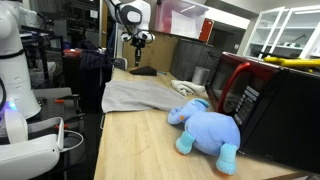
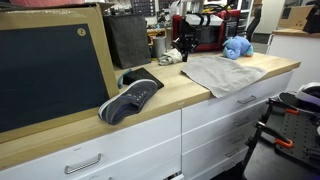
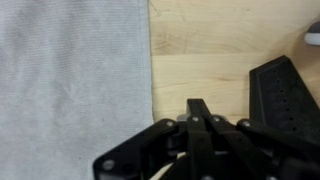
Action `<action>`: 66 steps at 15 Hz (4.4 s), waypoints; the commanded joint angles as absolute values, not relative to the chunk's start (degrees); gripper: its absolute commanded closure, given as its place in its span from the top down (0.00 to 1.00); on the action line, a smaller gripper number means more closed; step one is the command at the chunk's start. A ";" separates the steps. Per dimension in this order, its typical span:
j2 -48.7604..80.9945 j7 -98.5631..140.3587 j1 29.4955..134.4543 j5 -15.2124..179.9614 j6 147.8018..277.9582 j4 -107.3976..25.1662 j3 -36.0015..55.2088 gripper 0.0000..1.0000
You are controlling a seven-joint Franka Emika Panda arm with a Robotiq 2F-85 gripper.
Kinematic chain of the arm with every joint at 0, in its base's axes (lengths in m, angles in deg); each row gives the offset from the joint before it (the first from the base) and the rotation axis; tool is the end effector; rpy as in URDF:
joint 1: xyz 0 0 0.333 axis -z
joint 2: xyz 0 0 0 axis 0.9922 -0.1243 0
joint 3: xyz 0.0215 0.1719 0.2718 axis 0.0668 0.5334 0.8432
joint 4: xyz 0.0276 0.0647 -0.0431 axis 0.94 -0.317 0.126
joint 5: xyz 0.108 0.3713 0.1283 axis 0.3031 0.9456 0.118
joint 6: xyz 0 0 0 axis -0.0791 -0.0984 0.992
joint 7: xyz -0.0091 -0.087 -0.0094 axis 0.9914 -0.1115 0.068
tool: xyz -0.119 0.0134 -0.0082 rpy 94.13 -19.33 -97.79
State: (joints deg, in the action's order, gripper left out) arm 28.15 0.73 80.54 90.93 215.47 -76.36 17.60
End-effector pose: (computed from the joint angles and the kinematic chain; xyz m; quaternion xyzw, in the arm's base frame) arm 0.5528 0.0633 0.3302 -0.9793 0.1938 -0.0325 0.0481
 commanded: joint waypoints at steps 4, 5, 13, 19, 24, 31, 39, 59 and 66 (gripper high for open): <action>17.13 -11.53 79.57 81.35 218.12 -64.55 11.69 0.00; 15.89 -13.07 79.56 79.93 218.03 -62.63 10.35 0.00; 13.94 -14.14 80.27 79.94 213.13 -59.07 6.91 0.31; 12.38 -15.96 79.71 79.84 213.87 -58.03 6.83 0.66; 4.86 -23.90 78.63 77.47 215.91 -51.77 4.04 0.99; -4.29 -34.02 75.87 74.12 210.89 -43.76 -0.29 1.00; -6.48 -37.04 75.66 70.81 197.24 -35.94 -0.75 0.44; -0.57 -32.08 82.91 80.44 196.26 -34.94 4.54 0.00; 3.38 -28.80 85.26 93.69 200.09 -35.25 8.49 0.00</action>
